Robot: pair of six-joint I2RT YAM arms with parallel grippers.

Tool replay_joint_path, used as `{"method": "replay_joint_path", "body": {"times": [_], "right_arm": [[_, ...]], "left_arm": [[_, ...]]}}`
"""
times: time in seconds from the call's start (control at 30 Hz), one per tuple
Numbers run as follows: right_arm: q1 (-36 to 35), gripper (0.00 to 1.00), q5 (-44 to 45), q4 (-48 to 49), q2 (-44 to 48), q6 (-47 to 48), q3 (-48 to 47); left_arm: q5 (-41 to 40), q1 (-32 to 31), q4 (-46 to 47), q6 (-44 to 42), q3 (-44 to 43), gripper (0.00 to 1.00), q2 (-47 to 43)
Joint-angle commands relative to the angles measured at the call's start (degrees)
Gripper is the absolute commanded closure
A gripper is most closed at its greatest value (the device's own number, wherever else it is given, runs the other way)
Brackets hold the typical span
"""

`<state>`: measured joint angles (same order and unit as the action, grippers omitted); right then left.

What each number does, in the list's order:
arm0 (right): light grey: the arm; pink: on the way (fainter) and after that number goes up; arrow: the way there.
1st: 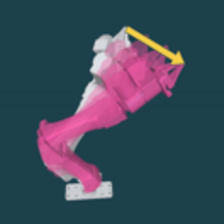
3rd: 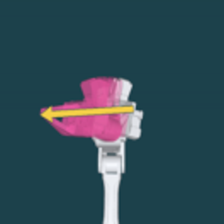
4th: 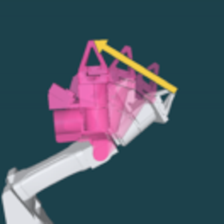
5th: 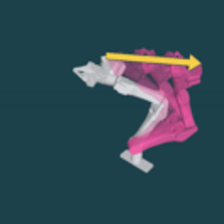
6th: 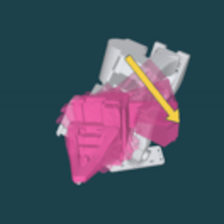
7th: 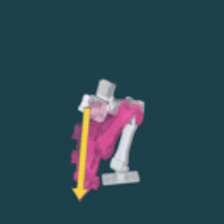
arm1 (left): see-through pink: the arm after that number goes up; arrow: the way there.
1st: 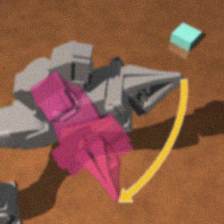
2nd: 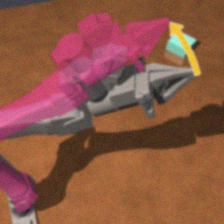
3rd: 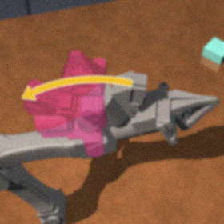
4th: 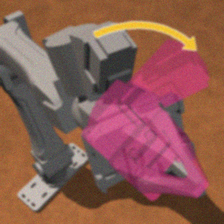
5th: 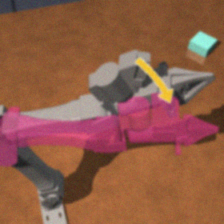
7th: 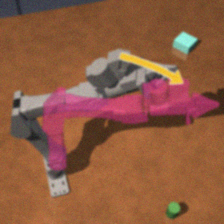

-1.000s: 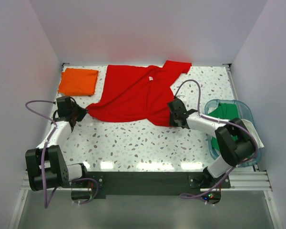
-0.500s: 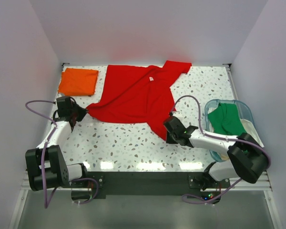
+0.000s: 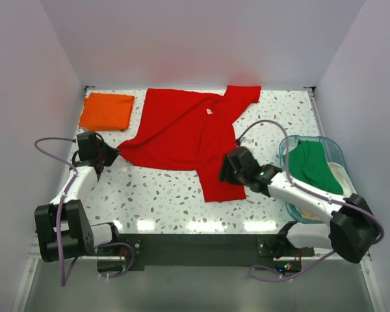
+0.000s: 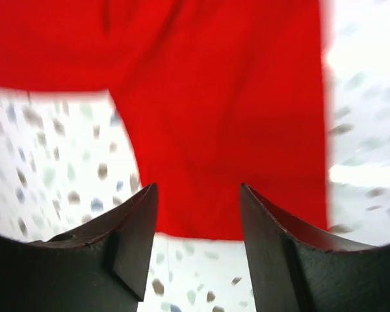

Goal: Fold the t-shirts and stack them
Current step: Flatten the tshirt out

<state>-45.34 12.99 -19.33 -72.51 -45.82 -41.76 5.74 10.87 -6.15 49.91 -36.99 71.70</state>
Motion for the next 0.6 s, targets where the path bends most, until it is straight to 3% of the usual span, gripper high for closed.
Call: {"method": "replay_joint_path", "body": {"times": [0.0, 0.07, 0.27, 0.57], "right_arm": [[12.1, 0.43, 4.0, -2.5, 3.4, 6.6, -6.2], [18.1, 0.43, 2.6, -2.6, -0.7, 10.2, -9.2], [25.5, 0.50, -6.1, 4.6, -14.4, 14.5, -16.3], [27.1, 0.53, -7.9, 5.6, -26.7, 14.5, -23.1]], "left_arm": [[-0.6, 0.5, -0.7, -0.7, 0.4, 1.00, -1.8], [-0.3, 0.4, -0.5, -0.6, 0.7, 1.00, -1.7], [-0.2, 0.4, -0.5, -0.7, 0.9, 1.00, -1.6], [-0.4, 0.5, -1.1, -1.0, 0.0, 1.00, -1.5]]}}
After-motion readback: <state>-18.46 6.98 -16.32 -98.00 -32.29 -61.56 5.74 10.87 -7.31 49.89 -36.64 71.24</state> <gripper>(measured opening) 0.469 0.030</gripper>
